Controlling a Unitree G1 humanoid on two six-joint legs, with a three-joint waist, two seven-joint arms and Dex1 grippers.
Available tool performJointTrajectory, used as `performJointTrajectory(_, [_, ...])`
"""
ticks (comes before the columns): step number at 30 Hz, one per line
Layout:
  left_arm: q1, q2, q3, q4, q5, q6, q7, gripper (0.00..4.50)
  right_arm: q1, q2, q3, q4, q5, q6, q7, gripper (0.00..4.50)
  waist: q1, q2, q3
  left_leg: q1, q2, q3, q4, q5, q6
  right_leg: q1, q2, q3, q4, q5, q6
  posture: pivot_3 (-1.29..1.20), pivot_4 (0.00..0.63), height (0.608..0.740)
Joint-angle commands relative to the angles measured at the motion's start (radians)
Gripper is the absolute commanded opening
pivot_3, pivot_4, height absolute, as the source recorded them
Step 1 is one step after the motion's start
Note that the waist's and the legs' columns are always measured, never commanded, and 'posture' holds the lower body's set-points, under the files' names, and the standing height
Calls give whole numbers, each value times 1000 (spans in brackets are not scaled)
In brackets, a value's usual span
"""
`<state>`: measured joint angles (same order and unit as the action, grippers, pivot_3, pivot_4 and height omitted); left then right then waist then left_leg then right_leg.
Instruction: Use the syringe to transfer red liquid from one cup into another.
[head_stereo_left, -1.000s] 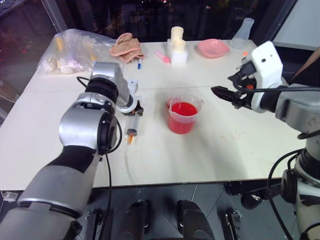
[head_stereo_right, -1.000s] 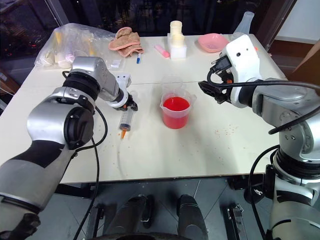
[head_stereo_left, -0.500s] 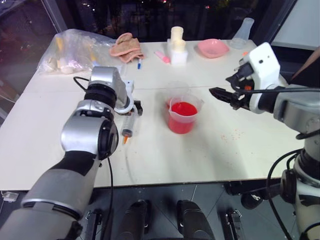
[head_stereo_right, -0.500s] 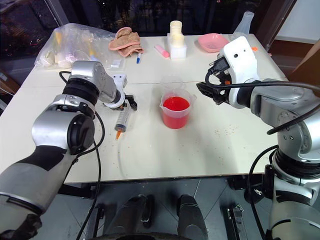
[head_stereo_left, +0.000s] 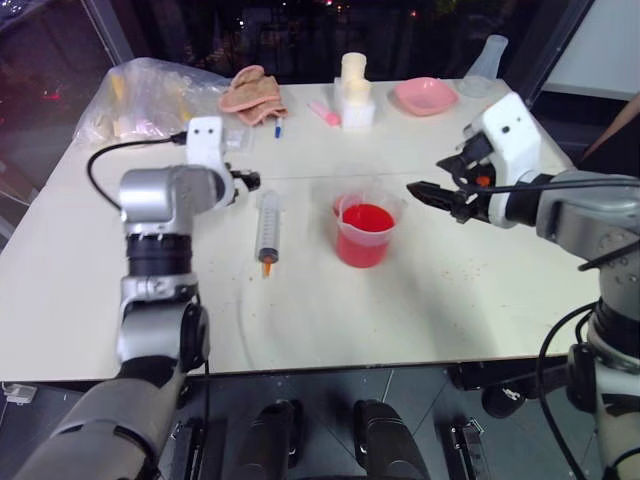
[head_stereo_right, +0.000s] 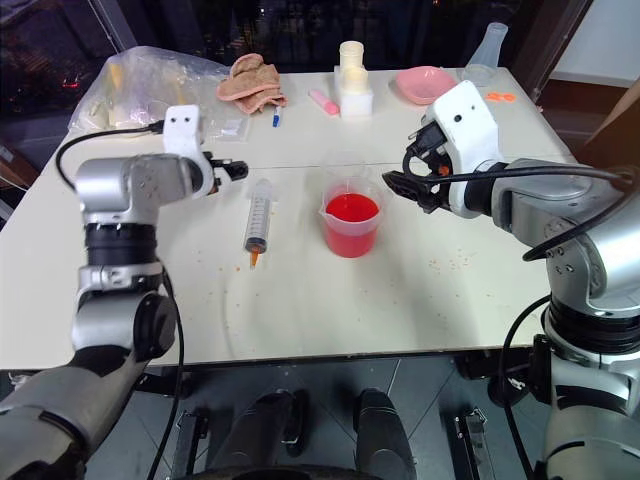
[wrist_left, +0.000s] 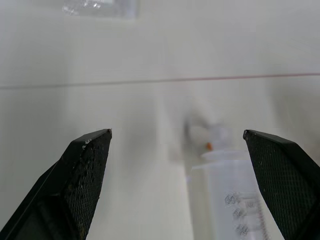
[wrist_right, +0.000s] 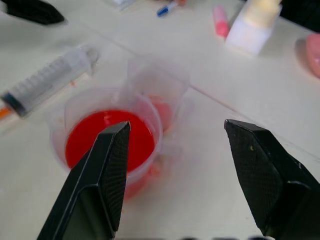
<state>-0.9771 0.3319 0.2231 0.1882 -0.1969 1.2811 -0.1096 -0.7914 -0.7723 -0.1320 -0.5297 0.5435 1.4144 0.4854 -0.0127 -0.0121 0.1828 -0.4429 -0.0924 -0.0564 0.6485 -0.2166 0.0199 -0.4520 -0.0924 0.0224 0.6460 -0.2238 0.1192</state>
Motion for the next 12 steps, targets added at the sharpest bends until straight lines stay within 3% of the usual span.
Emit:
performJointTrajectory(1, [59, 74, -7, -234, -47, 156, -49, 4477, 10, -70, -3, -10, 22, -45, 64, 3117, 1, 0, 0, 0, 0, 0, 0, 0, 0, 0, 0, 0, 0, 0, 0, 0, 150, 740])
performJointTrajectory(4, [126, 137, 11, -400, -118, 319, -95, 4477, 41, -145, 4, -15, 47, -72, 136, 3117, 3, 0, 0, 0, 0, 0, 0, 0, 0, 1, 0, 0, 0, 0, 0, 0, 150, 740])
performJointTrajectory(8, [247, 232, 30, -530, -259, 333, -109, 4477, 73, -209, 12, 10, 53, -131, 203, 3117, 2, 0, 0, 1, 0, 0, 1, 0, 0, 2, 0, 0, -1, 0, 0, 0, 150, 740])
performJointTrajectory(12, [308, 284, 73, -600, -487, 333, -81, 4477, 88, -239, -5, 20, 80, -181, 266, 3117, 1, 0, 0, 1, 1, 0, 1, 0, -1, 2, 1, 0, -1, 0, -1, 0, 150, 740])
